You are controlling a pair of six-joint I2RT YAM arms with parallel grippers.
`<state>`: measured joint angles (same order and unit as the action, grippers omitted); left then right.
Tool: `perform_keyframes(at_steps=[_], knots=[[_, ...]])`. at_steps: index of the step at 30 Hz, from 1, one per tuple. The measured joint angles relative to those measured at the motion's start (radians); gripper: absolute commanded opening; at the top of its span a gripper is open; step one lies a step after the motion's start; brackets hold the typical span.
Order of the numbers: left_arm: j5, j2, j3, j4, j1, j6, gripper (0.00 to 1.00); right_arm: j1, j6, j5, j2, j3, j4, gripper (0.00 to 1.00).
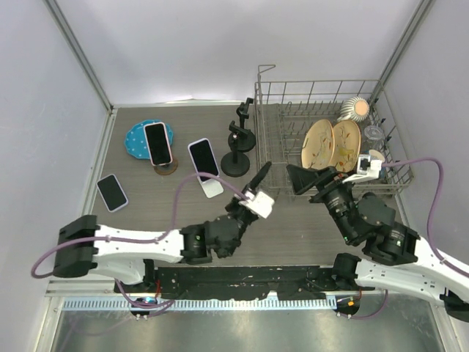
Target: Remove the phone from the phone stand
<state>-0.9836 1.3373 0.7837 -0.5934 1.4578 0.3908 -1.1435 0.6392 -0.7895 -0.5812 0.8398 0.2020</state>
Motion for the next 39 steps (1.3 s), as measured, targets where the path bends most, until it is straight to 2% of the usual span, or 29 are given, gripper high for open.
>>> perform_keyframes(at_steps=[5,11,18,22,27,30,32,35,39], knots=[[0.127,-0.187,0.023,0.338,-0.177,-0.308,0.0,0.0,-0.091,-0.056,0.085,0.002,0.035,0.91],[0.298,-0.385,0.037,0.649,-0.431,-0.571,0.0,0.0,-0.205,-0.143,0.127,0.002,0.047,0.91],[0.493,-0.514,0.036,0.915,-0.74,-0.754,0.0,0.0,-0.336,-0.207,0.077,-0.005,0.055,0.89],[0.617,-0.565,0.009,1.001,-0.944,-0.83,0.0,0.0,-0.425,-0.221,0.077,-0.069,0.011,0.96],[0.834,-0.563,-0.058,1.055,-1.262,-0.902,0.0,0.0,-0.5,-0.219,0.116,-0.194,-0.055,1.0],[0.971,-0.52,-0.096,1.064,-1.468,-0.945,0.0,0.0,-0.526,-0.219,0.147,-0.242,-0.088,1.0],[1.027,-0.476,-0.106,1.061,-1.563,-0.969,0.0,0.0,-0.533,-0.22,0.164,-0.251,-0.1,1.0],[1.088,-0.383,-0.108,1.046,-1.656,-0.99,0.0,0.0,-0.534,-0.219,0.196,-0.251,-0.12,1.0],[1.128,-0.245,-0.082,1.037,-1.721,-0.99,0.0,0.0,-0.532,-0.207,0.26,-0.251,-0.139,1.0]])
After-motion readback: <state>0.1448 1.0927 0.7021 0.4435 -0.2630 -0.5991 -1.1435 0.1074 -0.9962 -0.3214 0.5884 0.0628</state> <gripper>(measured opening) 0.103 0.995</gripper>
